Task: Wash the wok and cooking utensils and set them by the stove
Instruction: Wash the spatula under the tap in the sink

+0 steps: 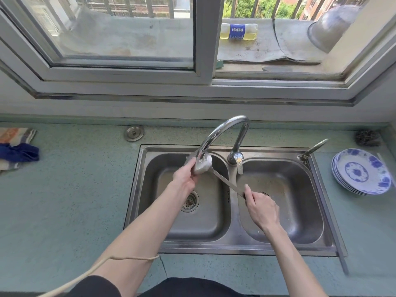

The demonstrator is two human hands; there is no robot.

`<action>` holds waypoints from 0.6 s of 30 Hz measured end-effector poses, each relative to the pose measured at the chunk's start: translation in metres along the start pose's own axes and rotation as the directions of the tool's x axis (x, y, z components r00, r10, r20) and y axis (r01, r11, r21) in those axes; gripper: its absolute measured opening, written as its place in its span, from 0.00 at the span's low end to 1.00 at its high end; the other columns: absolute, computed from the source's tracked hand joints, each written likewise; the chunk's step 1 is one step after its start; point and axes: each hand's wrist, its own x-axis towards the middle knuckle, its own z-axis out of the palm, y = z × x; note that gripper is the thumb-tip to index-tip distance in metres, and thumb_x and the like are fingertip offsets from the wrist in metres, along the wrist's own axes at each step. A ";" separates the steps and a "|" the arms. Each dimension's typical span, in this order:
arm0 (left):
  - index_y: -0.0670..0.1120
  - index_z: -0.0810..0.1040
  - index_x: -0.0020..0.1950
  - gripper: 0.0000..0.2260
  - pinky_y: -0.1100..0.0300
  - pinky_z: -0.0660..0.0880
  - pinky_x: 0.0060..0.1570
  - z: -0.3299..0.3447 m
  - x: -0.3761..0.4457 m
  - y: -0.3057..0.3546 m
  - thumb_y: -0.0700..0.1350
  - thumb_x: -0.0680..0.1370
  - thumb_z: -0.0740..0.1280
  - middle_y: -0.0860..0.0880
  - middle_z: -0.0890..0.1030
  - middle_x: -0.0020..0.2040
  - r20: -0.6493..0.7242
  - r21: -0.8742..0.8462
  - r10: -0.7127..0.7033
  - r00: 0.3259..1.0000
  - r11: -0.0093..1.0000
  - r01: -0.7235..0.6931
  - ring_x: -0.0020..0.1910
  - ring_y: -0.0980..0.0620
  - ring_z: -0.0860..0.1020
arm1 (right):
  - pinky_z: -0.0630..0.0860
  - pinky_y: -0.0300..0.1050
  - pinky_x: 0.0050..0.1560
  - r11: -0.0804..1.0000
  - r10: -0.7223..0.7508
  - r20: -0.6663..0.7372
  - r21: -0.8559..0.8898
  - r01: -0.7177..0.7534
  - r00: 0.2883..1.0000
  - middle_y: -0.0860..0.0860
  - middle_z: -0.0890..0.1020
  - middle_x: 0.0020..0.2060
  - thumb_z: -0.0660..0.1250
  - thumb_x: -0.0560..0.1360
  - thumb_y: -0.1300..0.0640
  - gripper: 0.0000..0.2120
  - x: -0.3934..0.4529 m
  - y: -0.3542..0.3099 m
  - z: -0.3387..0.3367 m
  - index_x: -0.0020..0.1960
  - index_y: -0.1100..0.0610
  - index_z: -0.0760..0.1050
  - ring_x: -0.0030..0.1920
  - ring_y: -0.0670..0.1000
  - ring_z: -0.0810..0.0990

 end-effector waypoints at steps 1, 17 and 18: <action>0.41 0.82 0.51 0.06 0.61 0.80 0.30 0.001 0.000 -0.001 0.41 0.76 0.75 0.46 0.87 0.43 -0.035 0.033 0.028 0.999 0.999 -0.027 0.38 0.51 0.85 | 0.73 0.50 0.43 1.000 0.005 -0.015 0.005 -0.005 1.000 0.54 0.84 0.36 0.47 0.84 0.37 0.31 -0.001 0.004 0.002 0.32 0.50 0.74 0.41 0.60 0.81; 0.49 0.53 0.83 0.28 0.50 0.47 0.80 0.003 -0.007 -0.027 0.59 0.85 0.47 0.53 0.53 0.82 0.689 0.719 0.270 0.672 -0.366 -0.591 0.82 0.52 0.49 | 0.68 0.45 0.33 0.989 0.014 -0.201 -0.140 -0.043 0.979 0.55 0.82 0.29 0.53 0.85 0.45 0.29 -0.009 -0.003 -0.003 0.34 0.56 0.81 0.32 0.60 0.80; 0.48 0.59 0.82 0.27 0.50 0.53 0.79 0.006 -0.006 -0.021 0.58 0.85 0.48 0.50 0.60 0.81 0.675 0.737 0.298 0.675 -0.317 -0.597 0.81 0.48 0.57 | 0.69 0.45 0.32 0.990 0.008 -0.206 -0.139 -0.037 0.978 0.55 0.81 0.28 0.53 0.85 0.45 0.29 -0.010 -0.004 -0.004 0.33 0.56 0.80 0.31 0.60 0.80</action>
